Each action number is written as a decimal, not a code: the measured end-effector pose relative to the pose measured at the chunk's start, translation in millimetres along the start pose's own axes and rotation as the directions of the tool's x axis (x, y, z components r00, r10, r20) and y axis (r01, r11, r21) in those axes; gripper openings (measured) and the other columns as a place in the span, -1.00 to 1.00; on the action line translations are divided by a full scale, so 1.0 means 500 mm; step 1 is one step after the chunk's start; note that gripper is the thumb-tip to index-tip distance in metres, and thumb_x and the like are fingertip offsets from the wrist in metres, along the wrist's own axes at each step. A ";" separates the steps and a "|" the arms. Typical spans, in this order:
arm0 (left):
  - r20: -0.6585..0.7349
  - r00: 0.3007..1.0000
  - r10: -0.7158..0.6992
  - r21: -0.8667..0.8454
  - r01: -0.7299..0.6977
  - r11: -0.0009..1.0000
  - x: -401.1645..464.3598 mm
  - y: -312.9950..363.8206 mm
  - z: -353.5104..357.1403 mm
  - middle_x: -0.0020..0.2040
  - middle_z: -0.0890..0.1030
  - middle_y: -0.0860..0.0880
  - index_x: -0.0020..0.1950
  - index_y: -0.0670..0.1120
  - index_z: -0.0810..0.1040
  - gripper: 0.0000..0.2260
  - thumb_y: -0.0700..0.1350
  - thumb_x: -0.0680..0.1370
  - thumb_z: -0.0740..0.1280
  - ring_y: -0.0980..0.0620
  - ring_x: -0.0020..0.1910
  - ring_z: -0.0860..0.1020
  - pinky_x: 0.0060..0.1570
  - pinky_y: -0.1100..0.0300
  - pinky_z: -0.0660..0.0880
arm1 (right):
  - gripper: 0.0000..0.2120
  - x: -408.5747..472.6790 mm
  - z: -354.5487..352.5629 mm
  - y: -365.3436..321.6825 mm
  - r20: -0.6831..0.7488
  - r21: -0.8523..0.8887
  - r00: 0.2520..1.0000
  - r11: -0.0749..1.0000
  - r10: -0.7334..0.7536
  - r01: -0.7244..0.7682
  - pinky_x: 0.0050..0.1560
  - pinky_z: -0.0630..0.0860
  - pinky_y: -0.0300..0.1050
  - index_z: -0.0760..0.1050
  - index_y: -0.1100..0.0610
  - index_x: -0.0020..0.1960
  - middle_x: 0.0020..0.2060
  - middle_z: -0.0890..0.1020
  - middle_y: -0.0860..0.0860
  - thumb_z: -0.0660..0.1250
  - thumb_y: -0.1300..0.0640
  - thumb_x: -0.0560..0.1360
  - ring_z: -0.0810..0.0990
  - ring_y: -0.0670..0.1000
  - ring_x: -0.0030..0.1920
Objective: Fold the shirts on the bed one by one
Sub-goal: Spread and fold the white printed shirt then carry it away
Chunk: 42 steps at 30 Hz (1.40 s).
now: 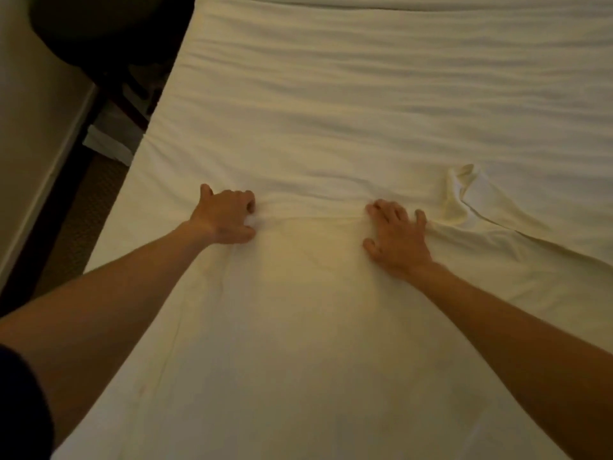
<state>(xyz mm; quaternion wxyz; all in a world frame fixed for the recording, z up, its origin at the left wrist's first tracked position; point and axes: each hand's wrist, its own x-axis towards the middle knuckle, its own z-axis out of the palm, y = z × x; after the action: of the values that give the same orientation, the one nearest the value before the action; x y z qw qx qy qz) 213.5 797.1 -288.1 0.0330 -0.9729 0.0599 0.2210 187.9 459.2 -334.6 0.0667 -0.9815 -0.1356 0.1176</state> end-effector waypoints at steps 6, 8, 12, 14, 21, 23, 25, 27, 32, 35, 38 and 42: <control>0.250 0.968 0.000 -0.026 0.006 1.000 0.022 -0.077 -0.056 -0.21 0.63 0.06 -0.19 0.03 0.64 -0.85 0.09 0.42 0.43 0.05 -0.19 0.55 -0.04 0.03 0.47 | -0.82 0.113 -0.119 0.032 0.408 0.125 0.908 0.991 -0.100 0.053 0.17 0.34 0.07 0.53 -0.06 0.03 -0.05 0.58 -0.04 0.38 -0.11 0.49 0.48 0.04 0.02; 0.197 0.980 -0.002 -0.238 0.050 0.970 0.024 -0.102 -0.064 -0.21 0.65 0.04 -0.25 0.04 0.65 -0.87 0.05 0.45 0.44 0.01 -0.16 0.59 -0.11 0.07 0.54 | -0.82 0.126 -0.132 0.041 0.441 0.202 0.884 0.977 -0.155 0.070 0.06 0.44 0.02 0.60 0.05 -0.10 -0.14 0.61 0.00 0.39 -0.07 0.52 0.54 0.07 -0.05; 0.139 0.983 -0.122 -0.438 0.172 0.882 0.001 -0.127 -0.022 -0.14 0.65 -0.03 -0.19 0.02 0.65 -0.88 0.02 0.49 0.44 0.00 -0.15 0.59 -0.18 0.14 0.51 | -0.86 0.110 -0.101 0.055 0.295 0.175 0.944 0.980 -0.148 0.099 -0.03 0.41 -0.07 0.54 0.03 -0.03 -0.08 0.60 0.01 0.27 0.00 0.62 0.54 0.08 -0.04; 0.220 0.958 -0.183 -0.503 0.272 0.820 -0.010 -0.137 0.003 -0.10 0.64 -0.07 -0.14 -0.02 0.65 -0.90 -0.01 0.48 0.47 -0.06 -0.10 0.59 -0.11 0.09 0.58 | -0.83 0.103 -0.081 0.055 0.270 0.158 0.957 0.985 -0.105 0.063 -0.05 0.43 -0.04 0.50 -0.02 -0.06 -0.10 0.60 0.00 0.23 -0.06 0.63 0.52 0.06 -0.09; 0.207 0.900 -0.383 -0.853 0.358 0.379 -0.035 -0.164 -0.001 0.00 0.63 -0.07 0.05 -0.08 0.61 -0.76 -0.06 0.45 0.54 -0.01 -0.12 0.61 -0.38 0.22 0.56 | -0.87 0.090 -0.078 0.045 0.143 0.305 0.990 0.950 0.017 -0.060 -0.01 0.47 0.01 0.59 0.05 -0.02 -0.08 0.65 0.09 0.30 0.03 0.57 0.58 0.18 -0.02; 0.113 0.830 -0.547 -0.850 0.365 0.379 -0.044 -0.144 0.024 0.03 0.61 -0.08 0.16 -0.12 0.61 -0.68 -0.04 0.47 0.52 -0.05 -0.09 0.60 -0.26 0.18 0.59 | -0.85 0.063 -0.054 0.025 0.030 0.263 0.989 0.953 0.147 -0.150 0.09 0.40 0.06 0.56 0.06 0.08 0.03 0.64 0.15 0.26 0.07 0.58 0.56 0.21 0.09; -0.052 0.714 -0.698 -0.800 0.389 0.458 -0.055 -0.099 0.055 0.18 0.58 -0.15 0.28 -0.18 0.56 -0.60 -0.04 0.51 0.48 -0.15 0.12 0.56 0.10 0.07 0.52 | -0.70 0.019 -0.023 -0.013 -0.162 0.148 0.971 0.978 0.173 -0.150 0.26 0.26 0.13 0.48 0.07 0.28 0.23 0.56 0.12 0.24 0.07 0.57 0.47 0.17 0.27; -0.287 0.641 -0.711 -0.752 0.309 0.582 -0.083 -0.001 0.085 0.35 0.47 -0.25 0.40 -0.22 0.46 -0.54 -0.07 0.56 0.41 -0.24 0.33 0.43 0.34 -0.02 0.34 | -0.53 -0.045 0.011 -0.055 -0.282 0.116 0.955 0.991 0.094 -0.063 0.43 0.06 0.26 0.35 0.10 0.46 0.45 0.39 0.12 0.19 0.04 0.56 0.32 0.16 0.46; -0.439 0.891 0.115 -0.316 -0.273 0.909 -0.170 0.316 0.184 0.57 0.24 -0.17 0.56 -0.16 0.26 -0.48 0.05 0.65 0.13 -0.16 0.56 0.19 0.49 -0.29 0.07 | -0.43 -0.167 0.115 -0.092 -0.163 0.075 0.986 0.997 0.020 -0.008 0.50 -0.02 0.34 0.19 0.13 0.58 0.58 0.15 0.07 -0.03 -0.06 0.62 0.10 0.08 0.58; -0.306 0.915 0.261 -0.064 -0.294 0.954 -0.159 0.261 0.203 0.64 0.00 -0.02 0.63 0.08 0.08 -0.44 0.22 0.64 -0.06 -0.03 0.61 -0.04 0.53 -0.20 -0.07 | -0.41 -0.166 0.130 -0.077 -0.181 0.060 0.982 0.997 0.051 -0.041 0.52 -0.02 0.28 0.14 0.14 0.59 0.58 0.14 0.10 0.00 -0.07 0.62 0.07 0.07 0.59; -0.262 0.949 -0.175 -0.078 0.159 0.984 -0.148 0.072 0.206 0.64 -0.11 -0.01 0.63 0.16 -0.06 -0.45 0.24 0.64 -0.11 -0.05 0.61 -0.14 0.51 -0.25 -0.18 | -0.40 -0.171 0.135 -0.064 -0.163 0.056 0.986 0.998 0.044 -0.035 0.53 -0.07 0.27 0.09 0.13 0.60 0.60 0.09 0.09 0.00 -0.08 0.62 0.01 0.05 0.60; -0.184 0.771 -0.609 -0.259 0.560 0.787 -0.171 -0.038 0.154 0.64 -0.11 -0.11 0.64 -0.02 -0.07 -0.42 0.20 0.67 -0.17 -0.14 0.61 -0.18 0.46 -0.37 -0.19 | -0.38 -0.181 0.128 -0.067 -0.123 0.038 0.990 0.997 0.066 -0.062 0.53 -0.11 0.28 0.06 0.14 0.61 0.60 0.05 0.09 -0.04 -0.09 0.61 -0.03 0.06 0.60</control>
<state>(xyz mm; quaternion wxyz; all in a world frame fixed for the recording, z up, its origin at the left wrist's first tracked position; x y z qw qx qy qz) 106.7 831.6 -319.9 -0.0002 -0.9614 -0.2645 0.0759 79.1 472.1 -371.8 0.0880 -0.9895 -0.0975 0.0609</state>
